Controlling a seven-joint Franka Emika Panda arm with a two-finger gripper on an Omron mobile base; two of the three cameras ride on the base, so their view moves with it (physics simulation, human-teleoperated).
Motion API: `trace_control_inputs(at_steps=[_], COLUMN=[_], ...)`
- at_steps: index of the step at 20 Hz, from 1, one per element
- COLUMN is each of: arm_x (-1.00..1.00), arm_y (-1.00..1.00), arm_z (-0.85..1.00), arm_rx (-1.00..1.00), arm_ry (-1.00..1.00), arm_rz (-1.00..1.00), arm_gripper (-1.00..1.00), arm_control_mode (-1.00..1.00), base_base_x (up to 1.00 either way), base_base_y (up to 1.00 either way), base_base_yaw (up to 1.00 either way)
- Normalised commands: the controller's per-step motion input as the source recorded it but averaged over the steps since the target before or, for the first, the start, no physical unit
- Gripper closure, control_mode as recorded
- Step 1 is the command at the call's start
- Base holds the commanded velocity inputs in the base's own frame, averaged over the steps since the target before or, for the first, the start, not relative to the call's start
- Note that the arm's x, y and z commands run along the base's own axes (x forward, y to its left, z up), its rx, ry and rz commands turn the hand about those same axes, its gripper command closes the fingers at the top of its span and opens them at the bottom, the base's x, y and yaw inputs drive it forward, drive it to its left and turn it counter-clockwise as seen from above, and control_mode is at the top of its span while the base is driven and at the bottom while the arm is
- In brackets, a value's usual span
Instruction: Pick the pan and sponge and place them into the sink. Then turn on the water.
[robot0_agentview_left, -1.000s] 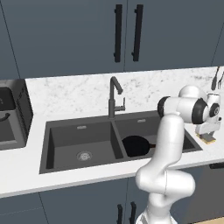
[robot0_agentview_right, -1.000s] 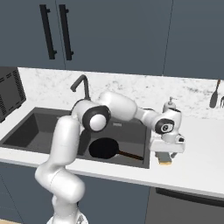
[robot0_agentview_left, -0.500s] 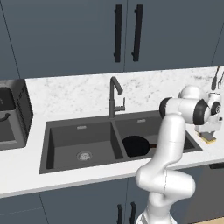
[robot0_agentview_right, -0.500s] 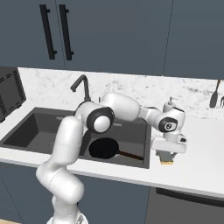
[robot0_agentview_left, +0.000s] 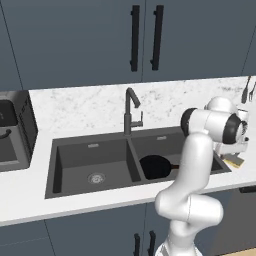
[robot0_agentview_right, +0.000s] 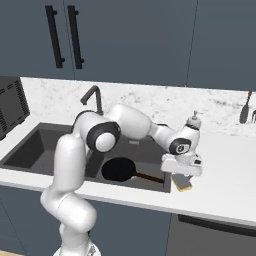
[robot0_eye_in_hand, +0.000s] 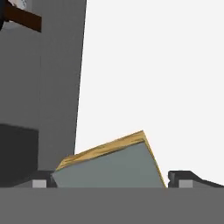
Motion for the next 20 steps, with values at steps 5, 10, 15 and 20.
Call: trace_control_inputs(at_steps=[5, 10, 15, 20], arm_x=[-0.45, -0.74, -0.62, -0.14], arm_y=[0.97, 0.70, 0.15, 0.00], arm_z=[-0.71, -0.88, -0.94, -0.85], arm_rx=[-0.17, -0.17, -0.08, 0.00], arm_ry=[-0.22, -0.28, -0.18, 0.00], arm_rz=[-0.08, -0.08, -0.05, 0.00], arm_gripper=[-1.00, -1.00, -1.00, -1.00], arm_control_mode=[-1.00, -1.00, -1.00, -1.00], base_base_x=[0.00, 0.00, 0.00, 0.00], base_base_y=[0.00, 0.00, 0.00, 0.00], base_base_yaw=[0.00, 0.00, 0.00, 0.00])
